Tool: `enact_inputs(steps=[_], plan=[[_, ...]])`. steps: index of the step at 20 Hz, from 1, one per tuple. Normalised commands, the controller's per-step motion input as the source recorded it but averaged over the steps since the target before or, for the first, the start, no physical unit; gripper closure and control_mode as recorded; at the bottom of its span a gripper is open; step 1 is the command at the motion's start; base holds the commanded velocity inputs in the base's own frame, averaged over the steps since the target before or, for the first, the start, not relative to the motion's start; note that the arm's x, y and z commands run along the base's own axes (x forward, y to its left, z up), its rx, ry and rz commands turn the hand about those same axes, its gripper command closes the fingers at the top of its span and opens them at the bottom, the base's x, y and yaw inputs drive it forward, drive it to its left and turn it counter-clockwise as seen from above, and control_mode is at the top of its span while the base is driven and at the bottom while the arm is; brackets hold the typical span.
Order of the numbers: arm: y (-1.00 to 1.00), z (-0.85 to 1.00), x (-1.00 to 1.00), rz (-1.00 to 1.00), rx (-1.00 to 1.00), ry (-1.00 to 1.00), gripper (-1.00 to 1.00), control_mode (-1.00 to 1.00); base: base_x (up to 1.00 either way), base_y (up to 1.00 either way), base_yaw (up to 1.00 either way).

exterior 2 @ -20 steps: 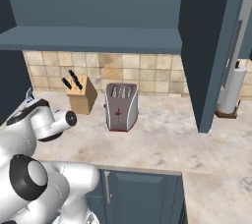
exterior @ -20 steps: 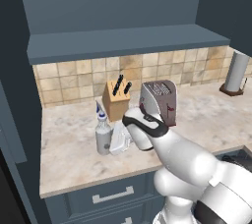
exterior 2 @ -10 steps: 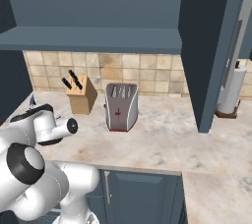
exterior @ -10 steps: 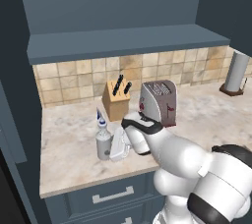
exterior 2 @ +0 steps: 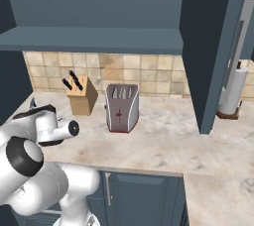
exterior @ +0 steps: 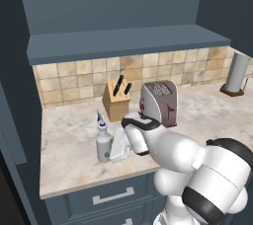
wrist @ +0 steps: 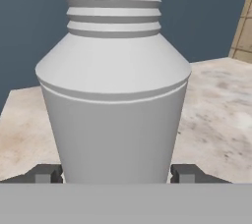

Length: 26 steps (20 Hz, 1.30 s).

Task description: Move the cutting board and knife to the sink. Then move spray from the cabinet to the counter.

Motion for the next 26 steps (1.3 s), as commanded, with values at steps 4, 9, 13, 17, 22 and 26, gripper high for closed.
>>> enact_inputs(steps=[4, 9, 13, 17, 22, 26], plan=[[0.00, -0.18, 0.00, 0.00, 0.00, 0.00, 1.00, -1.00, 0.00, 0.00, 0.00], [0.00, 0.00, 0.00, 0.00, 0.00, 0.01, 1.00, -1.00, 0.00, 0.00, 0.00], [0.00, 0.00, 0.00, 0.00, 0.00, 0.00, -1.00, -1.00, 0.00, 0.00, 0.00], [0.00, 0.00, 0.00, 0.00, 0.00, 0.00, -1.00, -1.00, 0.00, 0.00, 0.00], [0.00, 0.00, 0.00, 0.00, 0.00, 0.00, -1.00, -1.00, 0.00, 0.00, 0.00], [0.00, 0.00, 0.00, 0.00, 0.00, 0.00, -1.00, -1.00, 0.00, 0.00, 0.00]])
